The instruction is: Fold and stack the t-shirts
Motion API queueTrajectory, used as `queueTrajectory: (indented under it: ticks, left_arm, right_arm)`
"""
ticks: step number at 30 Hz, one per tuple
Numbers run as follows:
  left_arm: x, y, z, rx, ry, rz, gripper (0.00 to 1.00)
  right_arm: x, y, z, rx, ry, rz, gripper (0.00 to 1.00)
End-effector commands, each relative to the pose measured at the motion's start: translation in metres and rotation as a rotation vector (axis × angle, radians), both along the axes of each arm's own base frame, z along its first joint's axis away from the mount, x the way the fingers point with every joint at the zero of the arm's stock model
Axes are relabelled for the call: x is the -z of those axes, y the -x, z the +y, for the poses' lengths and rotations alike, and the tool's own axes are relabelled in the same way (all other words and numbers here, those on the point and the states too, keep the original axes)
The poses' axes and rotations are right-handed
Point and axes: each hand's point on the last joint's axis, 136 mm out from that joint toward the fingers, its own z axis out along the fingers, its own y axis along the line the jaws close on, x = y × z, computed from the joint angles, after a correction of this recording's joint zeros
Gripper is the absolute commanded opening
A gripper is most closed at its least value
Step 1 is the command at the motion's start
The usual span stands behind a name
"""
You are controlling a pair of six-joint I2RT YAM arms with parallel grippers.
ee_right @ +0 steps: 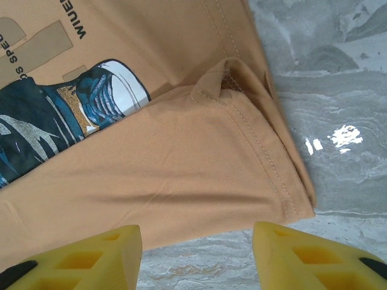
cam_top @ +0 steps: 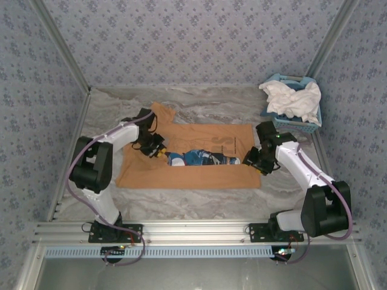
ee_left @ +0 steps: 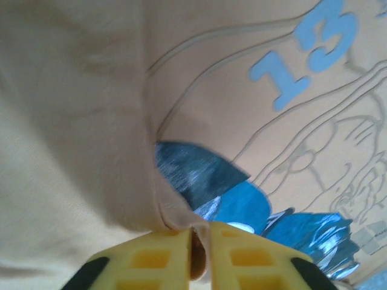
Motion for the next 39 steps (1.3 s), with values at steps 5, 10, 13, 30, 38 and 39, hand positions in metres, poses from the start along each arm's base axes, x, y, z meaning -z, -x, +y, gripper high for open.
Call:
queueTrajectory:
  ticks: [5,10,13,30,38,39]
  left_arm:
    - [-0.003,-0.010,-0.030,0.138,0.016,0.007,0.00]
    - [-0.001,-0.010,-0.035,0.247,-0.018,0.038,0.06]
    - [-0.007,-0.013,-0.025,0.288,-0.094,0.031,0.45]
    - [-0.025,0.041,0.062,0.088,-0.086,-0.023,0.11]
    - [0.015,0.072,0.094,0.025,-0.144,0.088,0.08]
    - [0.019,0.075,0.096,0.028,-0.155,0.098,0.07]
  right_arm:
    - [-0.001,0.007,0.002,0.009,-0.016,0.023,0.51]
    - [0.000,0.008,0.003,0.008,-0.024,0.031,0.51]
    - [0.001,0.007,0.004,0.002,-0.026,0.026,0.52]
    - [0.021,-0.007,0.006,0.019,-0.051,-0.007,0.31]
    - [0.057,-0.003,0.001,0.048,-0.019,0.110,0.24]
    - [0.061,0.000,-0.002,0.055,-0.009,0.132,0.23]
